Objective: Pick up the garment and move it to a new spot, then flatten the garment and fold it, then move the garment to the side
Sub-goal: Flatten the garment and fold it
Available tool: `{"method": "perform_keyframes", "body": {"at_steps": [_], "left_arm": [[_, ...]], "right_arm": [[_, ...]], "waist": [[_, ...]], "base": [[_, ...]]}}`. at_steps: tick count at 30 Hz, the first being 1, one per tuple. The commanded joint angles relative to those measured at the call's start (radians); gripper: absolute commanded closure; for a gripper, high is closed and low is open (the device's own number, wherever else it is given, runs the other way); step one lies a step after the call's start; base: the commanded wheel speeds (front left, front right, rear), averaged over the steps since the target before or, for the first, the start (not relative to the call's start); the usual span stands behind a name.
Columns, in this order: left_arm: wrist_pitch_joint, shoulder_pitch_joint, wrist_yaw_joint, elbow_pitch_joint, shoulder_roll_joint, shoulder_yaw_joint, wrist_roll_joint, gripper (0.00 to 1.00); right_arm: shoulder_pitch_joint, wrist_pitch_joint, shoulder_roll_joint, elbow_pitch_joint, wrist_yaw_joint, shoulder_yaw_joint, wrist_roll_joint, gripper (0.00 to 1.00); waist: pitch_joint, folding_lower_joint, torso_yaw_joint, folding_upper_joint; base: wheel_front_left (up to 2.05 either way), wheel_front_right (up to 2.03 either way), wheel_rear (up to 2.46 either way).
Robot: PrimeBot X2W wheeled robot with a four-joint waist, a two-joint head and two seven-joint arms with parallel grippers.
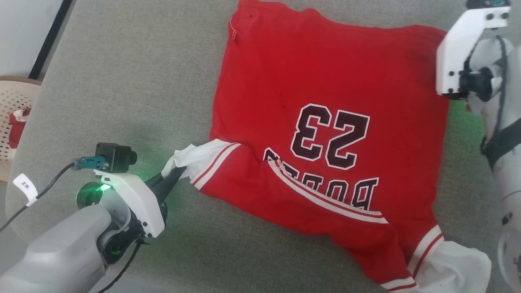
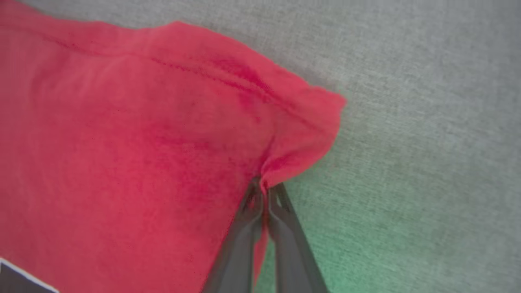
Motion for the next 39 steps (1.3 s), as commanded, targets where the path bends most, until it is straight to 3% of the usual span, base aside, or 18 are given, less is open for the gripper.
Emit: {"method": "perform_keyframes", "body": {"at_steps": [1,7,12,19,23,30,34,39], "left_arm": [[0.012,0.023,0.007,0.024,0.006,-0.023,-0.003,1.00],[-0.004,0.029,0.009,0.030,0.036,-0.017,-0.022,1.00],[-0.017,0.034,0.008,0.036,0.071,-0.009,-0.033,1.00],[-0.023,0.042,0.008,0.044,0.112,-0.004,-0.038,1.00],[-0.026,0.053,0.008,0.044,0.133,-0.002,-0.041,1.00],[-0.020,0.054,0.023,0.028,0.159,0.001,-0.040,1.00],[-0.017,0.053,0.029,0.016,0.166,0.001,-0.039,1.00],[-0.014,0.055,0.035,0.006,0.165,-0.001,-0.037,1.00]], "right_arm": [[0.030,-0.005,0.010,0.025,0.000,0.004,-0.015,1.00],[0.006,-0.050,0.036,-0.013,0.000,0.071,0.014,1.00],[0.051,-0.073,0.044,-0.095,-0.001,0.198,0.103,1.00],[0.212,-0.029,-0.027,-0.345,-0.001,0.370,0.291,1.00],[0.348,0.023,-0.080,-0.532,-0.001,0.407,0.384,1.00],[0.643,0.145,-0.112,-0.832,-0.001,0.343,0.443,1.00],[0.815,0.197,-0.078,-0.968,-0.001,0.269,0.426,1.00],[0.930,0.198,-0.027,-1.028,-0.001,0.216,0.395,1.00]], "waist": [[-0.005,0.0000,-0.008,-0.0001],[-0.032,0.0000,-0.062,-0.0001],[-0.058,0.0000,-0.129,-0.0001],[-0.092,0.0000,-0.221,-0.0001],[-0.109,0.0000,-0.264,-0.0001],[-0.126,0.0000,-0.307,-0.0001],[-0.127,0.0000,-0.314,-0.0001],[-0.125,0.0000,-0.315,-0.0001]], "base": [[0.00,0.00,0.00],[0.00,0.00,0.00],[0.00,0.00,0.00],[0.00,0.00,0.00],[0.00,0.00,0.00],[0.00,0.00,0.00],[0.00,0.00,0.00],[0.00,0.00,0.00]]}}
